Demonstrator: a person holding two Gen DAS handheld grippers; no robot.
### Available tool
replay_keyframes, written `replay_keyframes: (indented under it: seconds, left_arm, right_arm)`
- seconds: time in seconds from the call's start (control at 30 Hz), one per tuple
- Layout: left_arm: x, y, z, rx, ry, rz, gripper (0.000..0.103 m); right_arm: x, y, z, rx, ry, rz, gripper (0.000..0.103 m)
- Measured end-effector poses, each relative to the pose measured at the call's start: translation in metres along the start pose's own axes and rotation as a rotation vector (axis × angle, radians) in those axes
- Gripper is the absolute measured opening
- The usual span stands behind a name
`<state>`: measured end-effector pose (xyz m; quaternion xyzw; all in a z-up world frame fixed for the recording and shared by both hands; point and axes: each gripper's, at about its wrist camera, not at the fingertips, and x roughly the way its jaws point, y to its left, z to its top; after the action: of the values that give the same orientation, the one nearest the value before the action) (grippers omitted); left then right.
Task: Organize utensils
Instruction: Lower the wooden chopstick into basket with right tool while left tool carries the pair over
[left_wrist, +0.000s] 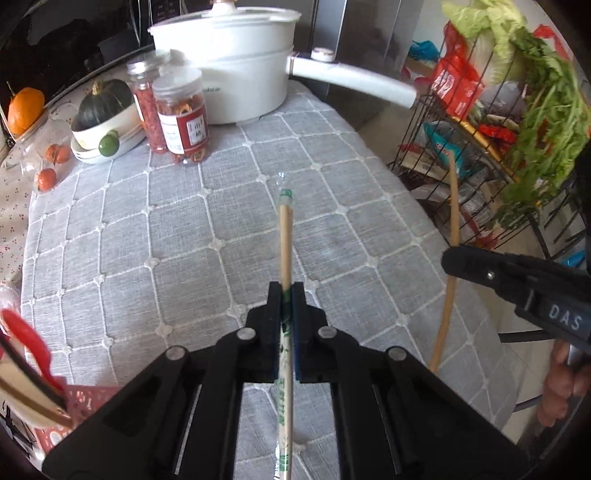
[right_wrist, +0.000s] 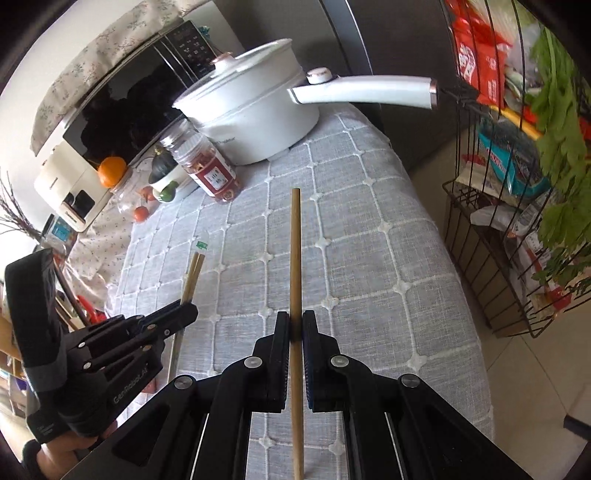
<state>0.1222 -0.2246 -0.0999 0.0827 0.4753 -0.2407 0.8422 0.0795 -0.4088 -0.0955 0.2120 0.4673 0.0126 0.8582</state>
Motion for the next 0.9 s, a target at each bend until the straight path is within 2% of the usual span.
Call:
replay_keyframes:
  seconds: [0.17, 0.3, 0.47, 0.6, 0.67, 0.73, 0.9]
  left_arm:
    - [-0.056, 0.006, -0.008, 0.040, -0.131, -0.032, 0.006]
    - [-0.100, 0.021, -0.018, 0.025, -0.245, -0.075, 0.006]
    - [-0.155, 0.056, -0.032, -0.023, -0.462, -0.077, 0.006]
    - [-0.175, 0.092, -0.048, -0.050, -0.682, 0.014, 0.006]
    - [-0.172, 0.103, -0.053, -0.047, -0.748, 0.073, 0.006]
    - [-0.163, 0.111, -0.058, -0.046, -0.791, 0.125, 0.006]
    - [-0.139, 0.117, -0.063, -0.030, -0.821, 0.219, 0.006]
  right_arm:
    - [-0.027, 0.037, -0.003, -0.062, -0.081, 0.001, 0.007]
    - [-0.046, 0.065, -0.006, -0.104, -0.143, 0.019, 0.007]
    - [-0.064, 0.096, -0.009, -0.132, -0.207, 0.056, 0.007]
    - [-0.071, 0.115, -0.011, -0.146, -0.231, 0.096, 0.007]
    - [-0.071, 0.122, -0.012, -0.154, -0.232, 0.108, 0.007]
    - [-0.071, 0.128, -0.012, -0.163, -0.235, 0.119, 0.007]
    - [-0.071, 0.141, -0.012, -0.180, -0.245, 0.142, 0.007]
